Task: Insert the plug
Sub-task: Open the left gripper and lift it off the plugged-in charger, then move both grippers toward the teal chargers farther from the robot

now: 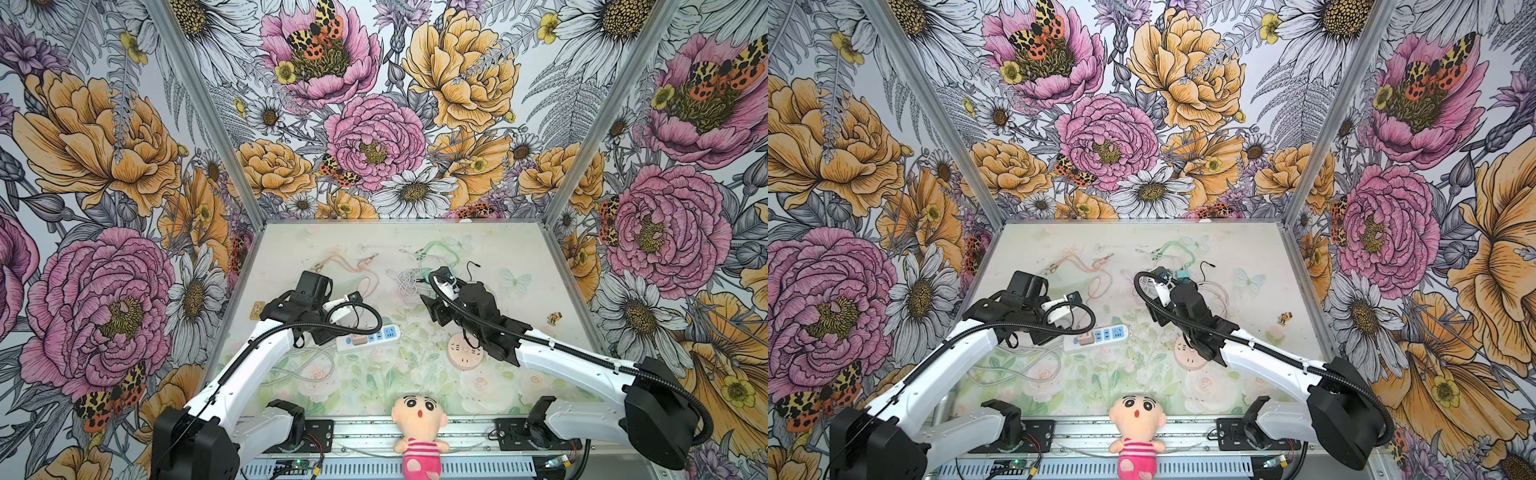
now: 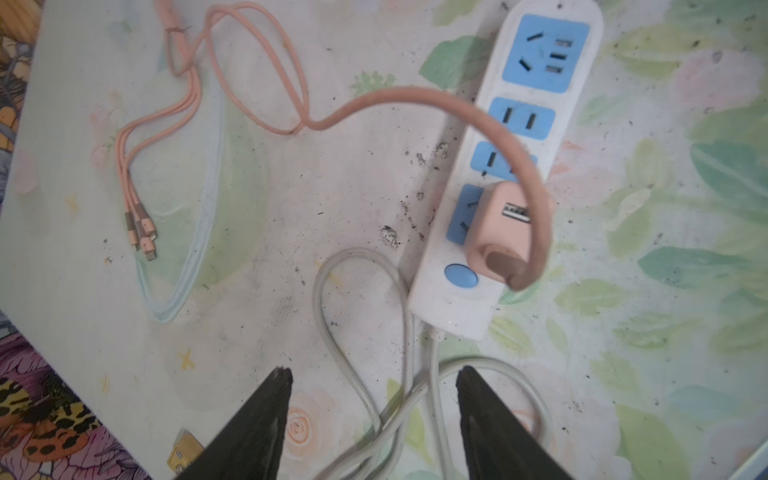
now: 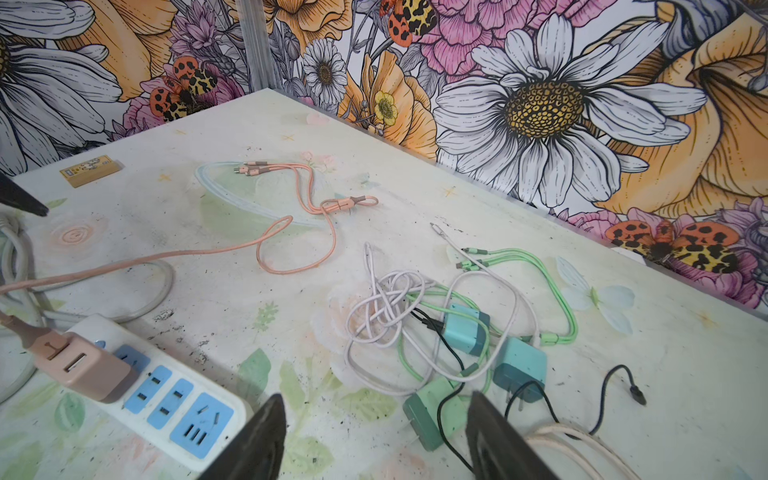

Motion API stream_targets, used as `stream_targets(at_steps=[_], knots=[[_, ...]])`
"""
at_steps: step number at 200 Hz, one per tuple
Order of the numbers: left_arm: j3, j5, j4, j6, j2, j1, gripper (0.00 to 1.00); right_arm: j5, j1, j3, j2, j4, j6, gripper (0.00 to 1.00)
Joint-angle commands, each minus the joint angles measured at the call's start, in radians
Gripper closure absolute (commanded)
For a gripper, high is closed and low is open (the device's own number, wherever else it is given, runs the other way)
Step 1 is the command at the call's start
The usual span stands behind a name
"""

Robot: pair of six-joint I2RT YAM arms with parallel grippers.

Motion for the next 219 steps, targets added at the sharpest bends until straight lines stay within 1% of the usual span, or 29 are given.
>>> stream_targets(at_steps=[1, 13, 24, 35, 41, 47, 55, 61, 67, 70, 71, 73, 74, 76, 78, 92, 100, 118, 143, 163, 196, 219], knots=[[0.078, 0.101, 0.048, -0.137, -0.058, 0.043, 0.31, 0.028, -0.004, 0.046, -0.025, -0.017, -0.016, 0.3], [0.138, 0.116, 0.052, -0.221, -0.052, 0.035, 0.3, 0.043, -0.004, 0.059, -0.019, -0.032, -0.015, 0.3], [0.214, 0.104, 0.06, -0.34, -0.019, 0.012, 0.29, 0.06, -0.004, 0.074, -0.015, -0.047, -0.019, 0.3], [0.301, 0.051, 0.06, -0.499, 0.027, -0.017, 0.29, 0.075, -0.004, 0.085, -0.012, -0.063, -0.02, 0.3], [0.356, 0.0, 0.053, -0.592, 0.061, -0.039, 0.27, 0.081, -0.003, 0.093, -0.013, -0.072, -0.022, 0.3], [0.409, -0.02, 0.04, -0.666, 0.09, -0.054, 0.25, 0.09, -0.004, 0.099, -0.015, -0.082, -0.023, 0.3], [0.476, -0.024, 0.022, -0.724, 0.132, -0.079, 0.27, 0.102, -0.003, 0.11, -0.019, -0.098, -0.023, 0.3], [0.518, -0.05, 0.013, -0.759, 0.164, -0.111, 0.28, 0.113, -0.004, 0.116, -0.021, -0.111, -0.024, 0.3], [0.548, -0.071, 0.012, -0.787, 0.187, -0.142, 0.28, 0.131, -0.004, 0.125, -0.024, -0.127, -0.024, 0.3], [0.566, -0.075, 0.01, -0.799, 0.204, -0.156, 0.26, 0.142, -0.004, 0.129, -0.026, -0.136, -0.022, 0.3], [0.572, -0.075, 0.009, -0.802, 0.21, -0.162, 0.23, 0.146, -0.004, 0.131, -0.026, -0.14, -0.023, 0.3], [0.581, -0.076, 0.009, -0.807, 0.22, -0.17, 0.09, 0.155, -0.004, 0.133, -0.027, -0.145, -0.021, 0.3], [0.587, -0.076, 0.009, -0.81, 0.224, -0.173, 0.05, 0.157, -0.004, 0.135, -0.027, -0.149, -0.021, 0.3], [0.597, -0.075, 0.009, -0.814, 0.235, -0.182, 0.02, 0.17, -0.004, 0.138, -0.029, -0.156, -0.019, 0.3], [0.608, -0.074, 0.009, -0.82, 0.244, -0.189, 0.01, 0.177, -0.004, 0.142, -0.031, -0.163, -0.018, 0.3], [0.654, -0.074, 0.028, -0.875, 0.301, -0.23, 0.01, 0.24, -0.005, 0.156, -0.044, -0.207, -0.002, 0.3], [0.664, -0.068, 0.047, -0.882, 0.324, -0.253, 0.01, 0.265, -0.005, 0.161, -0.056, -0.235, 0.014, 0.29], [0.656, -0.115, 0.106, -0.905, 0.347, -0.305, 0.01, 0.281, -0.005, 0.159, -0.099, -0.278, 0.042, 0.29], [0.638, -0.132, 0.172, -0.931, 0.352, -0.348, 0.01, 0.302, -0.007, 0.145, -0.167, -0.318, 0.079, 0.27], [0.61, -0.14, 0.237, -0.936, 0.346, -0.368, 0.01, 0.335, -0.015, 0.149, -0.196, -0.355, 0.116, 0.25], [0.517, -0.136, 0.412, -0.938, 0.332, -0.372, 0.01, 0.355, -0.027, 0.185, -0.192, -0.446, 0.193, 0.25], [0.515, -0.124, 0.423, -0.939, 0.356, -0.373, 0.01, 0.36, -0.033, 0.199, -0.185, -0.506, 0.241, 0.25]])
